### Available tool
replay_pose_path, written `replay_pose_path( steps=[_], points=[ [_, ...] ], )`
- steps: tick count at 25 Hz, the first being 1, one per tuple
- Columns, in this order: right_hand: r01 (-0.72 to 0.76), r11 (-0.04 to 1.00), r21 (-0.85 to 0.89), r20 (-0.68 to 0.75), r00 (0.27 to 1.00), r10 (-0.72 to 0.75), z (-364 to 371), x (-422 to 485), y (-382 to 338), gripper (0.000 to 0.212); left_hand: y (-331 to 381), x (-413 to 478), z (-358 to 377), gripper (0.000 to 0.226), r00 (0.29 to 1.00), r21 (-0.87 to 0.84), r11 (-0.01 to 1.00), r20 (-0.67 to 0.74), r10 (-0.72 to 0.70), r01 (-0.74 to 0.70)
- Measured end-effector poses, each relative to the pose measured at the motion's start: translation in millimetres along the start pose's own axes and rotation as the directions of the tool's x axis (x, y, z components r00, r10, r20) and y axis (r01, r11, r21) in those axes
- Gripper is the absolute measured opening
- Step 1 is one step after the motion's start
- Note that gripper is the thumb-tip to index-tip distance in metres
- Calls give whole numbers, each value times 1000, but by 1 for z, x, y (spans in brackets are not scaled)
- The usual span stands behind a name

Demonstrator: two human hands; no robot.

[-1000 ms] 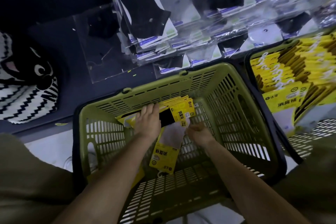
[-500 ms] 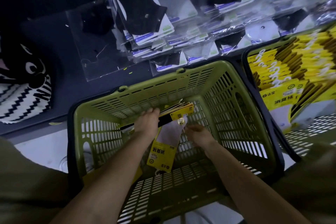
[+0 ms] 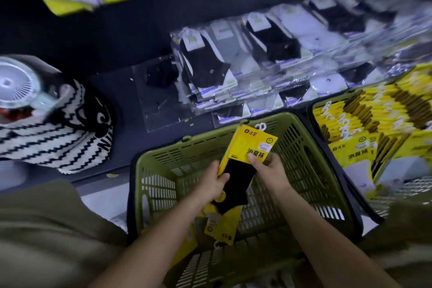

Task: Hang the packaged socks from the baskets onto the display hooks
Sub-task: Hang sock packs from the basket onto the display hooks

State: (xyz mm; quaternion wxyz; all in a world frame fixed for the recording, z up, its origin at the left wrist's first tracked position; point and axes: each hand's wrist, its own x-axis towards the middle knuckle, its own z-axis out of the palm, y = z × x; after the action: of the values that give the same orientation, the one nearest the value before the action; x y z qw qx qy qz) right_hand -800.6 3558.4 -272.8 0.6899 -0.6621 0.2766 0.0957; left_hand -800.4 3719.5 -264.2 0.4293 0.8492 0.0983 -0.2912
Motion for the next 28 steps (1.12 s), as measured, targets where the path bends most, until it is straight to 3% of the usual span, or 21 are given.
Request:
replay_pose_path(
  steps=[2, 5, 10, 17, 23, 28],
  points=[
    [51, 999, 11, -55, 997, -50, 5, -6, -21, 24, 17, -19, -5, 33, 1000, -245, 969, 13, -14, 17],
    [126, 991, 44, -21, 992, -125, 12, -17, -47, 19, 37, -41, -19, 42, 1000, -554, 832, 21, 0, 11],
    [233, 966, 112, 88, 966, -243, 24, -35, -83, 10, 54, -65, -43, 36, 985, -774, 625, 6, 170, -103],
    [353, 928, 122, 197, 908, -371, 35, -54, -134, 16, 70, -75, -83, 59, 955, -767, 578, -155, 254, -279],
    [482, 872, 84, 283, 827, -485, 55, -72, -201, 39, 98, -94, -142, 57, 888, -686, 563, -369, 275, -460],
    [656, 745, 122, 261, 703, -662, 77, -92, -292, 21, 132, -118, -200, 56, 790, -568, 550, -468, 396, -612]
  ],
)
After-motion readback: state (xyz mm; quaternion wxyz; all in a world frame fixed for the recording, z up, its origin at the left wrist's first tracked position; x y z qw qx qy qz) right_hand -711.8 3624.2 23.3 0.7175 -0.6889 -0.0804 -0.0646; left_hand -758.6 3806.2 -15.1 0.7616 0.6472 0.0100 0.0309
